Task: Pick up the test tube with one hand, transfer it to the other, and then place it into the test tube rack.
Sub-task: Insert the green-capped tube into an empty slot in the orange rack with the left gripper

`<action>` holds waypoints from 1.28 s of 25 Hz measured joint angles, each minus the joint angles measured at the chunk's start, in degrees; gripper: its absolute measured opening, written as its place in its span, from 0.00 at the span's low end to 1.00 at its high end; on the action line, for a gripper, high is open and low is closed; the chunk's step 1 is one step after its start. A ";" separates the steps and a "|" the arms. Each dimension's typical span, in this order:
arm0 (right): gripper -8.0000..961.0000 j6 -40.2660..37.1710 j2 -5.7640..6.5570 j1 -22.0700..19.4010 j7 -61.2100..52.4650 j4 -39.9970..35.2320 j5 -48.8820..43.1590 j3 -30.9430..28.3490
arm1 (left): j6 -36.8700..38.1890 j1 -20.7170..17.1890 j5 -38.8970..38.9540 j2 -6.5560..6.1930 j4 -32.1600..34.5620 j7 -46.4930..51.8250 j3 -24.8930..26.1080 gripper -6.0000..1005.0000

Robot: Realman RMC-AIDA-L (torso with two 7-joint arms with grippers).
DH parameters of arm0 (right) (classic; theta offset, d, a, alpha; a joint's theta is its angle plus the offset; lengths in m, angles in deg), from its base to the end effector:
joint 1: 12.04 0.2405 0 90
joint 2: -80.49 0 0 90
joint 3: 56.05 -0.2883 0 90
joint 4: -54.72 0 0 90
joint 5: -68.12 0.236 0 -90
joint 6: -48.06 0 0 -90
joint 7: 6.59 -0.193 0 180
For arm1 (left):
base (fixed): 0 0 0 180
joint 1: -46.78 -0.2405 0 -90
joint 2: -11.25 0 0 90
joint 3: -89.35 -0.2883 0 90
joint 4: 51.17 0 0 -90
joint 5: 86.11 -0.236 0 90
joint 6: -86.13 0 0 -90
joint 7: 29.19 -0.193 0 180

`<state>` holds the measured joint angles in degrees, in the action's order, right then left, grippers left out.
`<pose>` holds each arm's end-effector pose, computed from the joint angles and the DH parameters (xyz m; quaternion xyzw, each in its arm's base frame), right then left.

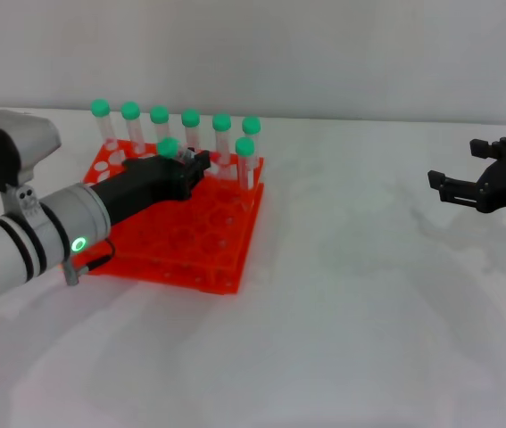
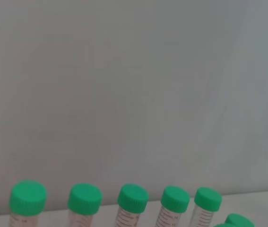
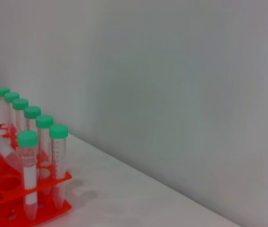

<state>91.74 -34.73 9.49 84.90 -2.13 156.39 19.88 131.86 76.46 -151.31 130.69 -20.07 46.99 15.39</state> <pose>0.2741 0.4686 -0.0195 -0.8875 0.1947 0.1600 0.3858 -0.2807 0.4666 -0.0895 -0.8299 -0.3432 -0.2845 0.3355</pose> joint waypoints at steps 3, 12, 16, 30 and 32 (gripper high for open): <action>0.85 0.06 0.00 -0.11 0.00 0.02 -0.02 0.00 | 0.03 -1.60 0.02 0.00 2.12 -0.17 -0.05 0.24; 0.85 0.26 -0.05 -0.31 -0.01 -0.18 0.14 0.23 | 0.07 -3.32 0.27 0.00 4.23 0.59 -0.04 0.25; 0.85 0.28 -0.09 -0.10 -0.03 -0.16 0.18 0.32 | 0.06 -3.39 0.33 0.00 4.24 1.43 -0.03 0.25; 0.85 0.05 -0.18 0.01 -0.07 0.03 0.24 0.44 | -0.23 -4.11 0.35 0.03 3.66 1.96 -0.03 0.26; 0.85 0.08 -0.18 0.01 -0.07 0.04 0.25 0.45 | -0.25 -4.11 0.35 0.04 3.64 1.96 -0.03 0.26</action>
<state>91.82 -34.92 9.49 84.82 -2.08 156.63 20.33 131.61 72.35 -150.96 130.74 -16.43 48.95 15.36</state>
